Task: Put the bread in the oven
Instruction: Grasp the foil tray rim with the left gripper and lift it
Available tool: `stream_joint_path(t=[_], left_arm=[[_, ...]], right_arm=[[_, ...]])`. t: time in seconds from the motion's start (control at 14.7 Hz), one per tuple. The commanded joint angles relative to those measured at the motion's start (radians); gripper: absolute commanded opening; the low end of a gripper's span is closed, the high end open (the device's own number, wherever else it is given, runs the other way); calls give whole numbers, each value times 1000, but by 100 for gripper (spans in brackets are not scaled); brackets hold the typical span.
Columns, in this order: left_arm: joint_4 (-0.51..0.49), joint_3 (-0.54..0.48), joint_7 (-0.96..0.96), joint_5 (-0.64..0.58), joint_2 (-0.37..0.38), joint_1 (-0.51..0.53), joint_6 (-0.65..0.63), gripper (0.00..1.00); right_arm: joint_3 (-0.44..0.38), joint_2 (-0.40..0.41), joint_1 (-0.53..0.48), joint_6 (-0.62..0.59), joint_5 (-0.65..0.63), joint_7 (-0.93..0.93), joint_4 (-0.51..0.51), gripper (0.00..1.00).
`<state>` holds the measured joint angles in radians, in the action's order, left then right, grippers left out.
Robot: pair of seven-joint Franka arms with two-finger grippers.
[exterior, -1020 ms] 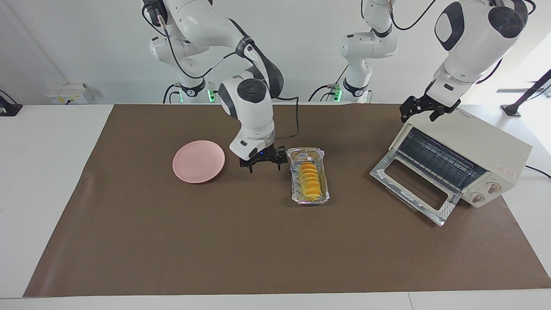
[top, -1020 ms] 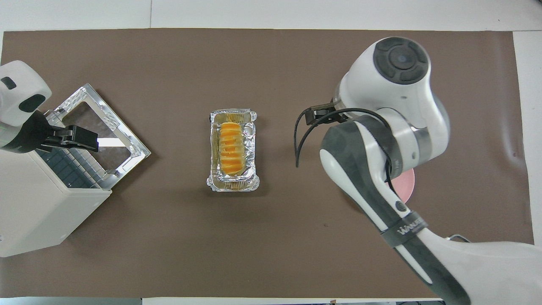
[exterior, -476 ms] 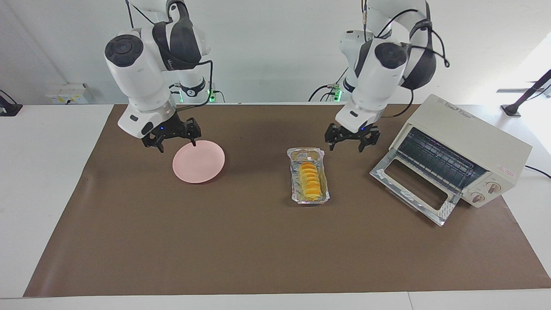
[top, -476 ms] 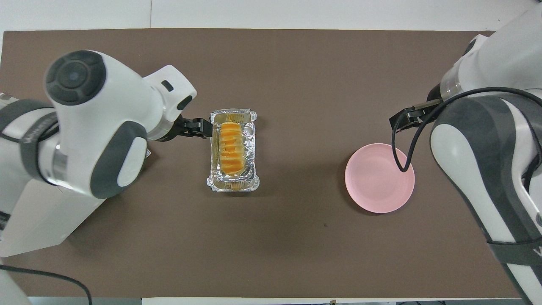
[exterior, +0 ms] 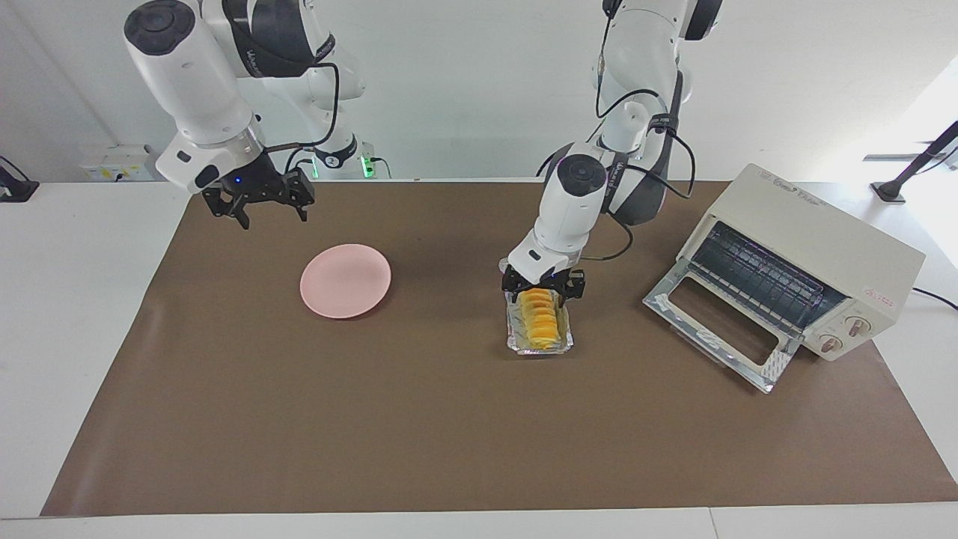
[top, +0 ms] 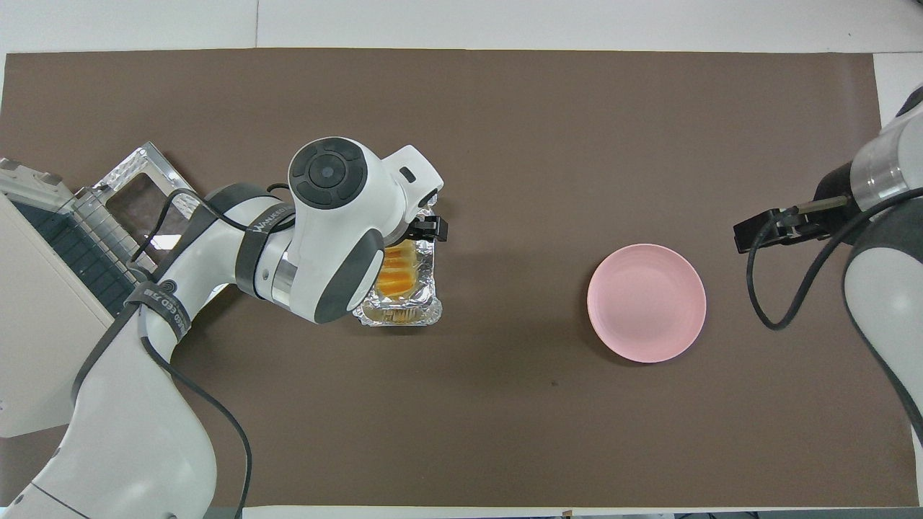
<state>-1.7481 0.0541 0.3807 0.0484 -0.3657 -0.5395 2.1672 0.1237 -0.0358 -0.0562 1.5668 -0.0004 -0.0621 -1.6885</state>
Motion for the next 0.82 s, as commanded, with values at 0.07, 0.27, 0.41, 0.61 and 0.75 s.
stream_joint_path(t=[0.07, 0.27, 0.41, 0.61, 0.75], left_arm=[[13, -16, 76, 13, -33, -71, 19, 100], [-8, -14, 110, 19, -32, -89, 17, 76], [-17, -14, 110, 19, -35, -99, 23, 69], [-30, -14, 110, 19, -59, -100, 33, 69], [-48, -14, 110, 19, -56, -100, 31, 45]], right_arm=[[20, -42, -62, 2, 19, -19, -51, 100], [22, -41, -89, 1, 26, -22, -48, 100], [22, -41, -90, 6, 59, -22, -46, 100], [22, -41, -90, 6, 60, -34, -45, 100], [20, -42, -86, 4, 60, -77, -43, 100]])
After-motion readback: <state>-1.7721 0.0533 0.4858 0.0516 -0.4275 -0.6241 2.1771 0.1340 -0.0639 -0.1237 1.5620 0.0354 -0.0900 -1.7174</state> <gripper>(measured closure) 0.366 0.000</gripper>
